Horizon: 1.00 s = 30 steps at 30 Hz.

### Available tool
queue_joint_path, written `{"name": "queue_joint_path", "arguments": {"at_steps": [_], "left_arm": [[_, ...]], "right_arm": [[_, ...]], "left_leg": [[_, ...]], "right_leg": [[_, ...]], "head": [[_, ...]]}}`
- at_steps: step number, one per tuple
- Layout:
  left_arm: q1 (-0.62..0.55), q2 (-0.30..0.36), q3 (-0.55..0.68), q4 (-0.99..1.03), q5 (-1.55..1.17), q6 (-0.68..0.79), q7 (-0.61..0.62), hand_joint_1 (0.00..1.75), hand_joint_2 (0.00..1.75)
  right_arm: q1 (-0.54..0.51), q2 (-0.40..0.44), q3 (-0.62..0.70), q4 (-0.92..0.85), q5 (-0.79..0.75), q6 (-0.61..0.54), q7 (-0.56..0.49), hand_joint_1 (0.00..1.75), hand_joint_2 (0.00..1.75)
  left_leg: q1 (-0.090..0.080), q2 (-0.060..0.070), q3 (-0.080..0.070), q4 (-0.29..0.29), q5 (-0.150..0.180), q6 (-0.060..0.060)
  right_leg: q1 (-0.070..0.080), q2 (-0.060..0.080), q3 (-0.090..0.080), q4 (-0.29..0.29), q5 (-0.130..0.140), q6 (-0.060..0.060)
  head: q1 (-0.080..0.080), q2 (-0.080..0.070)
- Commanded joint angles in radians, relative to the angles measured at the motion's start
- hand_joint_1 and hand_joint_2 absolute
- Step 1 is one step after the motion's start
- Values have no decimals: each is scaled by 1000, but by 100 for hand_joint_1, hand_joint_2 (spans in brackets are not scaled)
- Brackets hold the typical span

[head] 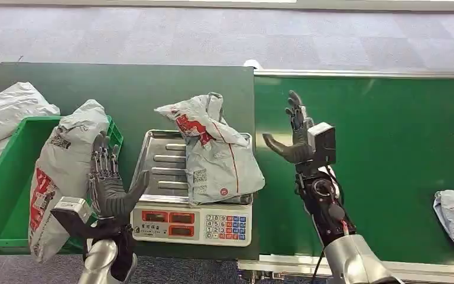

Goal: Moved the parcel from conveyor to table for the left to box.

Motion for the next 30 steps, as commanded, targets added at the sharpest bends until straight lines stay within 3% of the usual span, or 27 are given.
{"name": "queue_joint_path", "arguments": {"at_steps": [1, 17, 23, 27, 30], "left_arm": [[-51, 19, -45, 110, -59, -19, 11, 0, 175], [-64, 18, -60, 117, -97, -10, 8, 0, 175], [-95, 53, -126, 130, -330, 22, 49, 0, 175], [-137, 54, -154, 179, -452, 24, 90, 0, 175], [-194, 58, -197, 222, -652, 45, 203, 0, 175]], "right_arm": [[107, -30, -218, -193, 47, -210, 30, 0, 175], [106, -29, -223, -191, 71, -226, 55, 0, 175], [54, -66, -112, -49, 296, -165, 249, 0, 175], [25, -56, -80, 15, 383, -107, 288, 0, 175], [5, -45, -82, 47, 412, -68, 287, 0, 175]], "left_leg": [[0, -4, 0, -1, 1, 0], [0, 1, 0, -1, 1, 0], [0, 1, 0, -2, 2, 0], [0, 2, 0, -1, 1, 0], [0, 1, 0, -1, 1, 0]], "right_leg": [[0, -5, 1, -1, 0, 0], [0, -1, 0, -1, 1, 0], [0, 0, 0, -2, 2, 0], [0, 1, 0, -1, 1, 0], [0, 0, 0, 0, 1, 0]], "head": [[0, 0], [0, 0], [0, 0], [0, 0], [0, 0]]}}
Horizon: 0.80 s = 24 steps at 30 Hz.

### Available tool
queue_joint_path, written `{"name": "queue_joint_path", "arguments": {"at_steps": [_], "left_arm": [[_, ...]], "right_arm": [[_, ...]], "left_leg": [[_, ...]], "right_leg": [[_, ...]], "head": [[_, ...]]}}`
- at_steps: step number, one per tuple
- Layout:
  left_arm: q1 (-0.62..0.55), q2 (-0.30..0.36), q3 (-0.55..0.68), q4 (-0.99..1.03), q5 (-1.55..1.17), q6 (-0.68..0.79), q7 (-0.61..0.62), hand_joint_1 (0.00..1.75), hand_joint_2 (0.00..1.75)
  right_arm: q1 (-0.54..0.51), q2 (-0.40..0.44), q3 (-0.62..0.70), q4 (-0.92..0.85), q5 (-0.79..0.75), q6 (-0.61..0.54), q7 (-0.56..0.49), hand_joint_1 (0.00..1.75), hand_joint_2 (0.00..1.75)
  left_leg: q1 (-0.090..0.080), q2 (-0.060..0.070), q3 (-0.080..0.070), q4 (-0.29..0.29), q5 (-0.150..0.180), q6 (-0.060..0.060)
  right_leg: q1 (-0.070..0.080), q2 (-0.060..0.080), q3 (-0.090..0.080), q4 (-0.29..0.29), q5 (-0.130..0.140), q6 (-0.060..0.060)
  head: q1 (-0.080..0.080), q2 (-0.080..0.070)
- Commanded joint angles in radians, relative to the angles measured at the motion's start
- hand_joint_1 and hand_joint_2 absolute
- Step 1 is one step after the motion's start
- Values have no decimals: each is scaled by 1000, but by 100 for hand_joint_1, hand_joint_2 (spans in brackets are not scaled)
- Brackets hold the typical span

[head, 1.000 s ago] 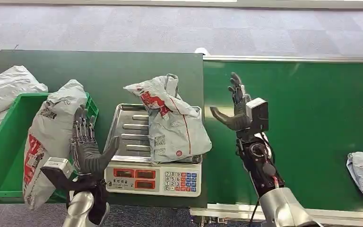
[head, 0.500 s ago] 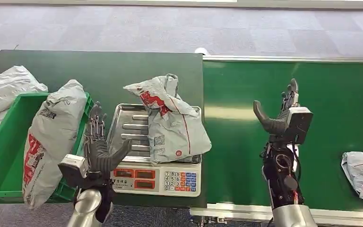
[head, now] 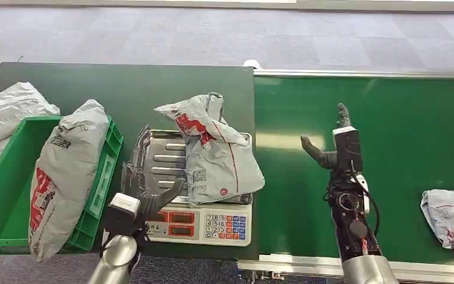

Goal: Moved the parcel from conveyor to table for the left to box.

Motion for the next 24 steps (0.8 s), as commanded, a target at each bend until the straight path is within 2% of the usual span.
{"name": "queue_joint_path", "arguments": {"at_steps": [1, 4, 16, 24], "left_arm": [[-148, 46, -120, 170, -328, 4, 185, 0, 175], [-200, 27, -146, 241, -409, -68, 266, 0, 175], [-260, -9, -122, 484, -456, -215, 382, 0, 175], [-283, -26, -128, 550, -470, -251, 387, 0, 175]], "right_arm": [[-100, -6, 78, 194, 81, 82, 23, 0, 175], [-105, -10, 88, 207, 93, 105, 28, 0, 175], [-105, -2, 92, 197, 129, 151, 49, 0, 175], [-65, 3, 48, 111, 108, 115, 29, 0, 175]], "left_leg": [[0, -1, 0, 0, 1, 0], [0, -1, 0, -1, 2, 0], [0, 0, 0, -1, 2, 0], [-1, -1, 0, -1, 1, 0]], "right_leg": [[0, -1, 0, 0, 1, 0], [0, -2, 0, -1, 1, 0], [0, 0, 0, -1, 2, 0], [-1, -1, 1, 0, 1, 0]], "head": [[0, 0], [0, 0], [0, 0], [0, 0]]}}
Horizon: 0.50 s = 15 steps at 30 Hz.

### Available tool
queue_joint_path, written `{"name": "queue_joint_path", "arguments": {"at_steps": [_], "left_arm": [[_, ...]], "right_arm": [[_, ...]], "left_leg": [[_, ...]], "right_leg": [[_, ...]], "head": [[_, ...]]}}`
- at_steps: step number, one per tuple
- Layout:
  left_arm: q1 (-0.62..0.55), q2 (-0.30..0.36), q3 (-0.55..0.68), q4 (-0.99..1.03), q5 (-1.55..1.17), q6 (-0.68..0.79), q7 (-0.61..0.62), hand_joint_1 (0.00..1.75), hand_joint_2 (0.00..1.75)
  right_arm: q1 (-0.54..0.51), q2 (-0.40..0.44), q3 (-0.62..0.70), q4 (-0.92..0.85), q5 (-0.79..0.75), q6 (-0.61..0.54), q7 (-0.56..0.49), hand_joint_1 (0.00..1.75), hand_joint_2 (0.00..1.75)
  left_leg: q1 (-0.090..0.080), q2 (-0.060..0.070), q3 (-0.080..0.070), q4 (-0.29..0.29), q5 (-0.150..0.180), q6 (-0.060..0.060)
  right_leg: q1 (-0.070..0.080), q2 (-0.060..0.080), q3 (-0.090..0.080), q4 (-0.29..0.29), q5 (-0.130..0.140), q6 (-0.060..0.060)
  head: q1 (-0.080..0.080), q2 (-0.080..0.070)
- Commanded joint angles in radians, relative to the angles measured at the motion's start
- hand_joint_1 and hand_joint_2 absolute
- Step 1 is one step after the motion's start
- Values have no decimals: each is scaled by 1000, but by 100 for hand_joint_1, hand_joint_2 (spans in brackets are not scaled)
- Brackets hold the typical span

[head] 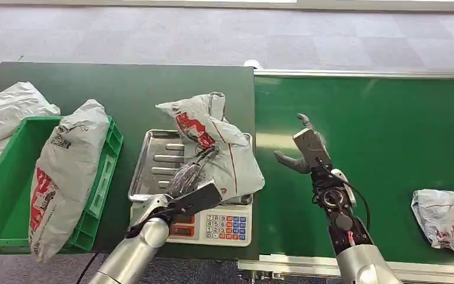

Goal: Moved the parcel from conveyor to table for the left to box.

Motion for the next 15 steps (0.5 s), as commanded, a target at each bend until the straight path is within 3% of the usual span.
{"name": "queue_joint_path", "arguments": {"at_steps": [1, 9, 12, 13, 15], "left_arm": [[-58, -10, -22, 180, -11, -43, 0, 0, 175], [-89, -14, -48, 269, -8, -83, -7, 0, 175], [-94, -16, -39, 275, -4, -44, -21, 12, 175], [-92, -19, -33, 270, -9, -4, -26, 152, 175], [-87, -19, -26, 256, -11, 36, -34, 171, 175]], "right_arm": [[5, 2, -26, -35, -19, -26, -15, 0, 175], [-2, -6, -27, 1, -16, -35, -26, 0, 175], [0, -8, -30, 7, -17, -42, -33, 0, 175], [5, -8, -33, 2, -17, -46, -37, 0, 175], [7, -9, -35, -1, -15, -43, -38, 0, 175]], "left_leg": [[0, 0, 0, -2, 2, 0], [-1, -2, 3, -1, 1, 1], [-1, -2, 5, -2, 1, 1], [-1, -2, 6, -1, 1, 1], [-1, -2, 6, -2, 2, 1]], "right_leg": [[0, -1, 0, -2, 2, 0], [-1, -2, 4, -1, 1, 0], [-1, -2, 6, -1, 1, 0], [-1, -3, 7, -1, 1, 0], [-1, -2, 7, -2, 1, 0]], "head": [[0, 0], [0, 0], [0, 0], [0, 0], [0, 0]]}}
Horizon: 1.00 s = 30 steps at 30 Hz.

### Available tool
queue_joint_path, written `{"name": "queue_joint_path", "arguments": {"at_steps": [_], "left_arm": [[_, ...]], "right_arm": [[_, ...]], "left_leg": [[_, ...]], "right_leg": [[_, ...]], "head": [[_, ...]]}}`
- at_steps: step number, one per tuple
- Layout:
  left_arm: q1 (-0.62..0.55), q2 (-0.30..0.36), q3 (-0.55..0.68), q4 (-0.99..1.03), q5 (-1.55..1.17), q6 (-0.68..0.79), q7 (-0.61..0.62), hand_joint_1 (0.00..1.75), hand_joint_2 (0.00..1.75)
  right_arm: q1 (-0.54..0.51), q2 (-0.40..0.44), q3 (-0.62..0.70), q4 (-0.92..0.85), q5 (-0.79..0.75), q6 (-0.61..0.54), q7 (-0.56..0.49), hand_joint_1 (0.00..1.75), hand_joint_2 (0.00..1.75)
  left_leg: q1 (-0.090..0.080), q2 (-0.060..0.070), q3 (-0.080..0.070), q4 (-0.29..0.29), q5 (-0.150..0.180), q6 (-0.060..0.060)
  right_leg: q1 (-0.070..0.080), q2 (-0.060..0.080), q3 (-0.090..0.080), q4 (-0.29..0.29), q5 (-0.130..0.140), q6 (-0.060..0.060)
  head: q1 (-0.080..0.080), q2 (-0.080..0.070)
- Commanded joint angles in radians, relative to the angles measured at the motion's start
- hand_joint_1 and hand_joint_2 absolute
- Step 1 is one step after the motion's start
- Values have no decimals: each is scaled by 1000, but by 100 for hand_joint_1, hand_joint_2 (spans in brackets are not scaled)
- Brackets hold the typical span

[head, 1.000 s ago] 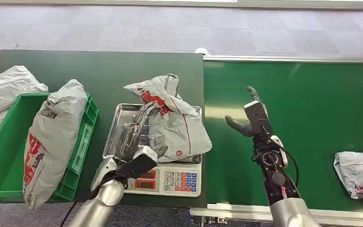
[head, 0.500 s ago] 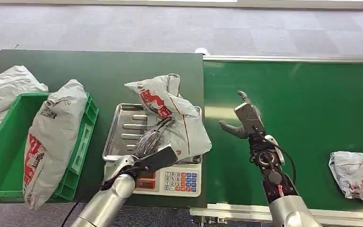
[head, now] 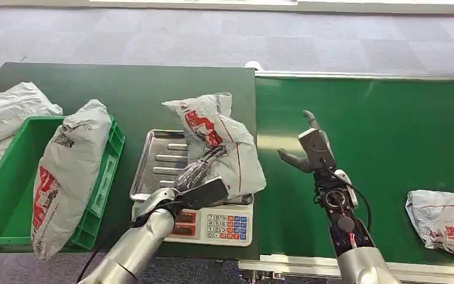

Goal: Moved the parcel from conveyor to table for the left to box.

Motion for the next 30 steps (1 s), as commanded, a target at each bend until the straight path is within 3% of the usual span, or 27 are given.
{"name": "queue_joint_path", "arguments": {"at_steps": [1, 6, 9, 14, 18, 22, 23, 24, 25, 26, 29, 30], "left_arm": [[2, -2, -7, 108, -7, 112, -16, 175, 175], [2, -2, -7, 108, -7, 112, -16, 175, 175], [22, -3, 1, 73, -55, 263, -27, 175, 175], [39, 1, -5, 56, -71, 303, -20, 175, 175], [78, -3, 7, 9, -102, 466, -56, 175, 175], [81, -3, 5, 5, -105, 481, -61, 175, 175], [85, -6, 9, 4, -94, 513, -79, 175, 175], [94, -8, 11, 0, -28, 650, -172, 175, 175], [96, -6, 7, -3, 3, 710, -220, 175, 0], [98, -8, 17, -11, 12, 710, -235, 175, 0], [166, -89, 221, -187, -27, 710, -455, 175, 0], [188, -93, 216, -267, -24, 710, -455, 175, 0]], "right_arm": [[-9, -8, -26, 34, 1, -8, -12, 0, 175], [-9, -8, -26, 34, 1, -8, -12, 0, 175], [-12, -7, -28, 33, 2, -9, -14, 0, 175], [-38, 0, -20, 56, 3, 1, -15, 0, 175], [-35, -5, -18, 52, -1, 3, -19, 0, 175], [-34, -6, -18, 49, -3, 4, -20, 0, 175], [-31, -9, -16, 46, -8, 7, -22, 0, 175], [-7, -25, -16, 41, -32, 4, -38, 0, 175], [3, -28, -14, 40, -37, 2, -47, 0, 175], [4, -29, -13, 41, -38, 3, -49, 0, 175], [-10, -28, -3, 67, -46, 0, -64, 0, 175], [-16, -27, 1, 79, -51, -3, -70, 0, 175]], "left_leg": [[0, 1, -1, -2, 2, 0], [0, 2, -1, -3, 2, 0], [-1, 2, 1, -2, 1, 0], [-1, 3, 0, -1, 1, 0], [-1, 3, 0, -1, 1, 0], [-1, 3, 0, -2, 1, 0], [-1, 4, 0, -2, 1, 0], [0, 2, -1, -1, 0, 0], [0, 2, -1, -1, 1, 0], [0, 2, -1, -1, 1, 0], [0, 2, -3, 0, 0, 0], [0, 3, -4, 0, 1, 0]], "right_leg": [[0, 0, -1, -2, 2, 0], [0, 1, -2, -3, 3, 0], [-1, 1, 0, -1, 1, 0], [0, 3, -2, -1, 2, 0], [-1, 3, -2, -1, 2, 0], [-1, 3, -1, -1, 2, 0], [-1, 4, -2, -2, 2, 0], [0, 1, -2, 0, 1, 0], [0, 1, -3, -1, 1, 0], [0, 1, -3, -1, 1, 0], [0, 1, -4, 0, 1, 0], [0, 2, -5, -1, 1, 0]], "head": [[0, 0], [0, 0], [0, 0], [0, 0], [0, 0], [0, 0], [0, 0], [0, 0], [0, 0], [0, 0], [0, 0], [0, 0]]}}
